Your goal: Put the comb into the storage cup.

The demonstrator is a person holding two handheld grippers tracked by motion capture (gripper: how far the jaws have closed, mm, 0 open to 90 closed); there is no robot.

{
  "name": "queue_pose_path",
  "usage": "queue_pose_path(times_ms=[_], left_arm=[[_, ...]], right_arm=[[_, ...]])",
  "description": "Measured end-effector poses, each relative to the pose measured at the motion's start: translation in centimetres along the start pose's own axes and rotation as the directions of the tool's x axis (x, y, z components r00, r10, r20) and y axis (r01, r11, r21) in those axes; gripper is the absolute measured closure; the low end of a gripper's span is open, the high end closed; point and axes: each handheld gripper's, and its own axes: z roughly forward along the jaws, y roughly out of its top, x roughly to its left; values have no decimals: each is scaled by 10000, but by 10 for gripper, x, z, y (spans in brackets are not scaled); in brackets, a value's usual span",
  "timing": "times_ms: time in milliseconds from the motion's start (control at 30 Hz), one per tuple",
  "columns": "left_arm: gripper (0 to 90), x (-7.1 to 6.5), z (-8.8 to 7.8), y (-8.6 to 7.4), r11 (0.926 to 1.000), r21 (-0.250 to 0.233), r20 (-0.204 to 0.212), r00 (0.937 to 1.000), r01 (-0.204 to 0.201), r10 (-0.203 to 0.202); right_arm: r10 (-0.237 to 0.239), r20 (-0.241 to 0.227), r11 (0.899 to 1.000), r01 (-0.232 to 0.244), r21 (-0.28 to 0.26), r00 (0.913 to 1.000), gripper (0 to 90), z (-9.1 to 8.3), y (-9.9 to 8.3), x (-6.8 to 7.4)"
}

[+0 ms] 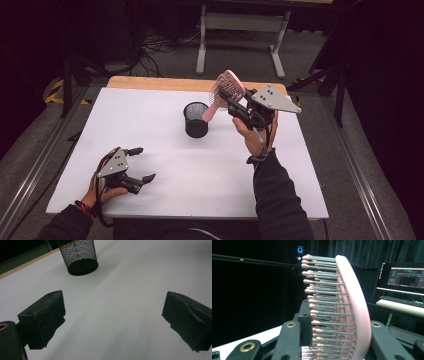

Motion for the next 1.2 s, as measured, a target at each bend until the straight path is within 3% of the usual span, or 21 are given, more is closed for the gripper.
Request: queue_pose_path(times_ms=[833,1200], left_arm=[[57,0,-3,1,9999,-56,58,9999,-97,98],[56,1,-5,2,9996,-113,-149,9996,-244,242]], right_arm=[[37,217,9988,-47,484,9998,636,43,-17,0],[135,390,9967,-165,792,9991,636,61,-26,2]])
